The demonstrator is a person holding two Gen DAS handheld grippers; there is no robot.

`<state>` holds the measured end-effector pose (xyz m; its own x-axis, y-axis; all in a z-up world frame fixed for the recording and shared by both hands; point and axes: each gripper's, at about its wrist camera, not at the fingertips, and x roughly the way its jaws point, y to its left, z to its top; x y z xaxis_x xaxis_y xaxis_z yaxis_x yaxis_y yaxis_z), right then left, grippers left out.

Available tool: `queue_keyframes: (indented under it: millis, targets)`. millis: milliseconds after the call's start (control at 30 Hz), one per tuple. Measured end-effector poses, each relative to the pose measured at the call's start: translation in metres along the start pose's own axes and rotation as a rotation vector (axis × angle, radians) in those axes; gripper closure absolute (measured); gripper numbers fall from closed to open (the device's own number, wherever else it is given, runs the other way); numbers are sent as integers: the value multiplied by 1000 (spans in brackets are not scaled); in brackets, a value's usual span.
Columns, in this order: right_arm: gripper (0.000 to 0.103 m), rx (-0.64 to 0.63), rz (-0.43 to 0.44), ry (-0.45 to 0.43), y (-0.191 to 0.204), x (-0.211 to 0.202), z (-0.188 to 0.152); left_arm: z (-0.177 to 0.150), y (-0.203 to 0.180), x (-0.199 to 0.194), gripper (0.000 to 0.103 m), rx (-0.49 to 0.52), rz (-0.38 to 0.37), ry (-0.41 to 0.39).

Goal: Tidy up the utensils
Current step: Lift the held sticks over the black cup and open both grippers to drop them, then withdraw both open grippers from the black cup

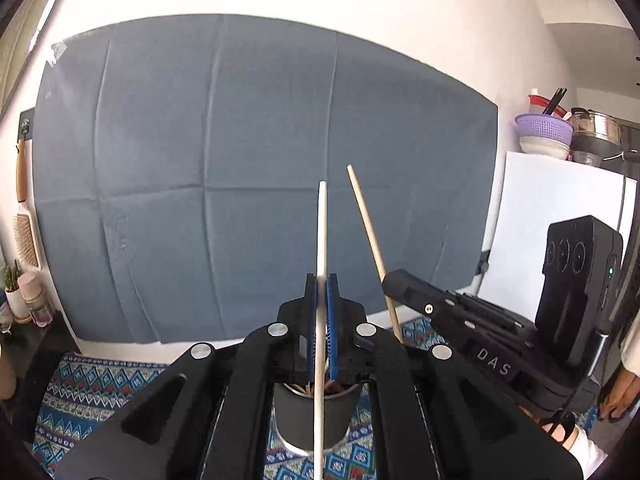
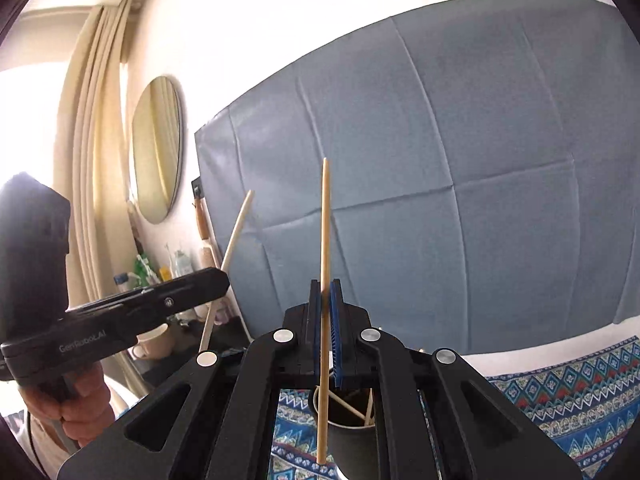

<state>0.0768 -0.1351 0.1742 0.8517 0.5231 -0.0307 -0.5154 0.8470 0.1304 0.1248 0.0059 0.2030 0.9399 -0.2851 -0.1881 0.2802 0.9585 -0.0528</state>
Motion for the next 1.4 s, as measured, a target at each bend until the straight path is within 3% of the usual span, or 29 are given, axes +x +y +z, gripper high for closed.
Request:
queue_keyframes:
  millis: [200, 533, 667, 967, 1233, 1333, 1400]
  targets:
    - [98, 30, 30, -34, -15, 19, -4, -3, 4, 23, 98, -41, -32, -89]
    - [98, -8, 43, -124, -21, 34, -18, -17, 2, 32, 98, 16, -74, -318]
    - [98, -16, 49, -160, -25, 40, -27, -25, -1, 42, 98, 36, -60, -369]
    - [98, 23, 15, -128, -50, 61, -48, -50, 16, 83, 98, 7, -9, -293]
    - [96, 45, 17, -119, -55, 62, -49, -62, 20, 86, 98, 5, -7, -251]
    - [95, 41, 9, -121, -52, 60, -46, -60, 20, 82, 88, 2, -22, -233]
    - [84, 43, -5, -132, -50, 56, -42, -57, 20, 75, 75, 6, -14, -242]
